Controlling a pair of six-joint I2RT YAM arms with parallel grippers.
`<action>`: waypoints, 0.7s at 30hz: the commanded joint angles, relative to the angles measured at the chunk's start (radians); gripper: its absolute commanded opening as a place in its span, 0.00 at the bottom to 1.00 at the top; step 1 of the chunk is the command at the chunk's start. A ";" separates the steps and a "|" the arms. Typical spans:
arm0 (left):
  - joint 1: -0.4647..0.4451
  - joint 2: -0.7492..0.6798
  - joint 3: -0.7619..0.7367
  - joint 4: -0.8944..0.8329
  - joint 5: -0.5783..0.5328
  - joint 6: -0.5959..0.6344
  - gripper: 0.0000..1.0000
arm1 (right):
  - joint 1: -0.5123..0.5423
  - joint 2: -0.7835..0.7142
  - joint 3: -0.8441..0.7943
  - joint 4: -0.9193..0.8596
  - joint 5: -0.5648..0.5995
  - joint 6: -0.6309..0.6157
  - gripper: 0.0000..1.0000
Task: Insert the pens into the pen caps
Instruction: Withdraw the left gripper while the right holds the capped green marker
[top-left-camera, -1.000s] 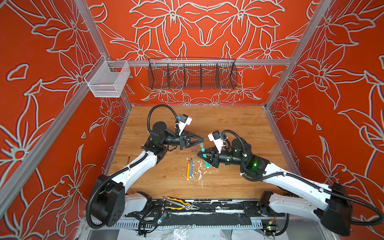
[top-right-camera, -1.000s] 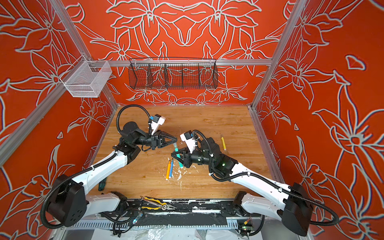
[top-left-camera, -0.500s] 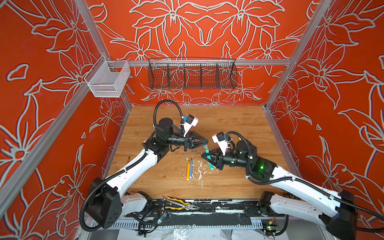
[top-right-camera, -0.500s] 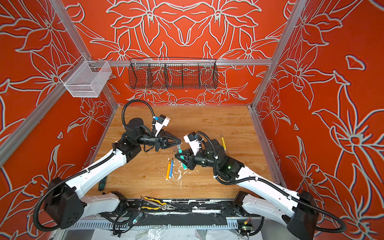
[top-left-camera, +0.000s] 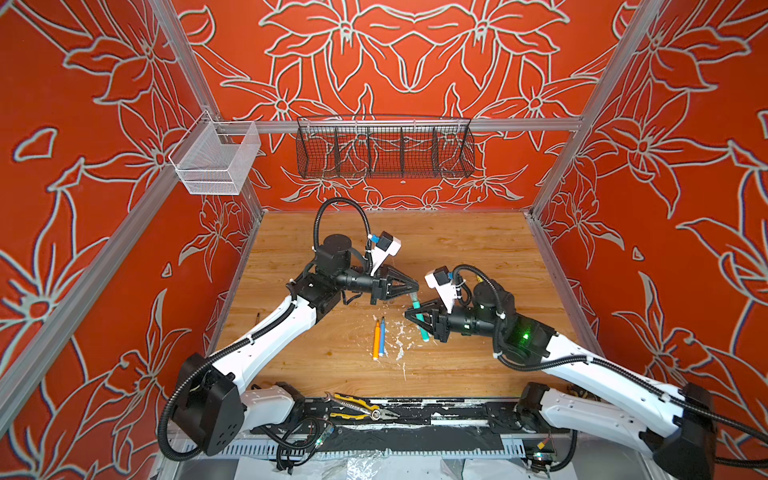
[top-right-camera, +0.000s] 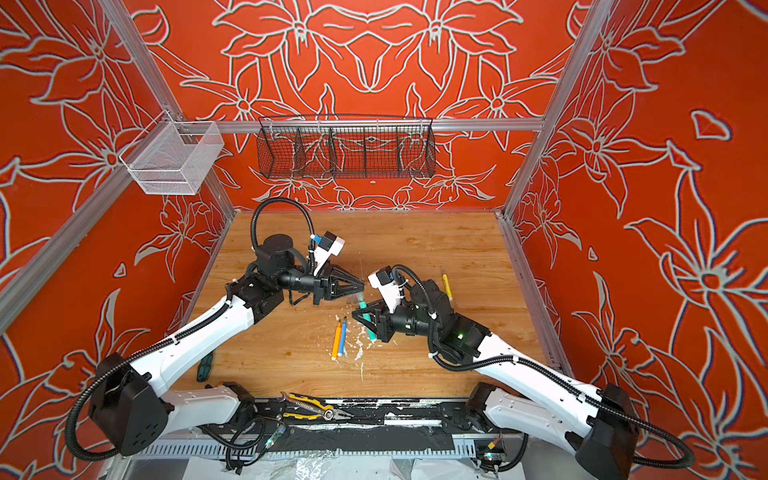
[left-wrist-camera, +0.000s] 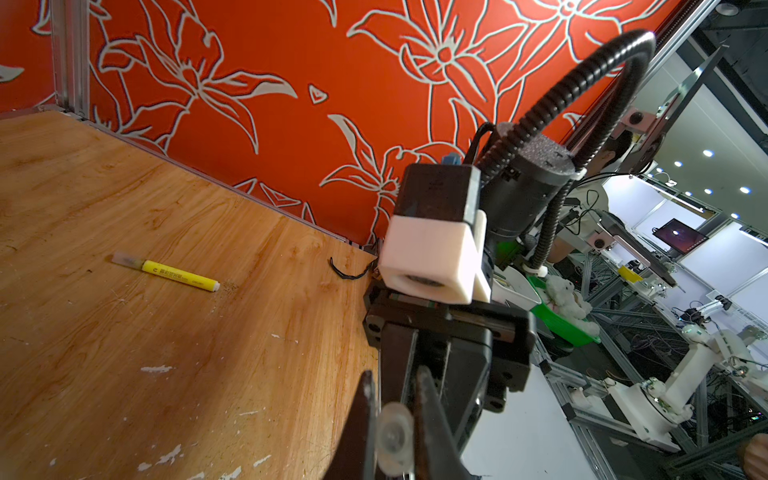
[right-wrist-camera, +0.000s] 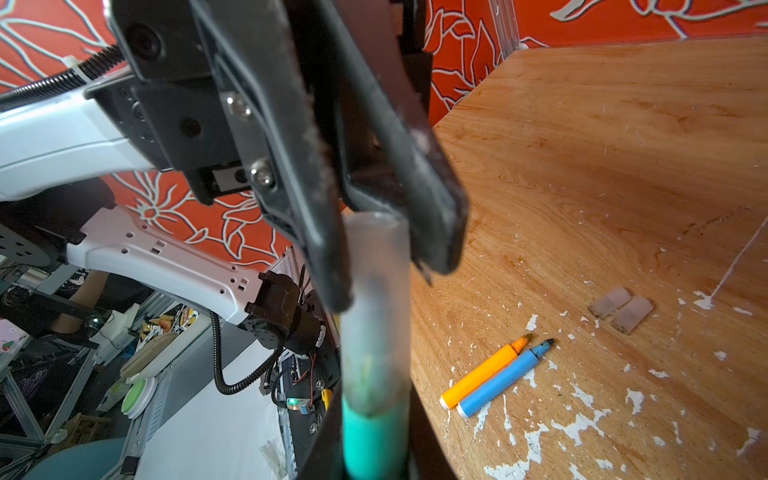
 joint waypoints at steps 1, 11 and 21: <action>-0.053 0.007 -0.036 -0.142 0.122 0.053 0.00 | -0.044 -0.037 0.034 0.207 0.133 0.029 0.00; 0.186 -0.048 -0.255 0.736 0.044 -0.570 0.81 | -0.044 0.051 0.039 0.172 -0.035 0.076 0.00; 0.258 -0.096 -0.262 0.644 -0.032 -0.511 0.82 | -0.044 0.101 0.039 0.161 -0.179 0.070 0.00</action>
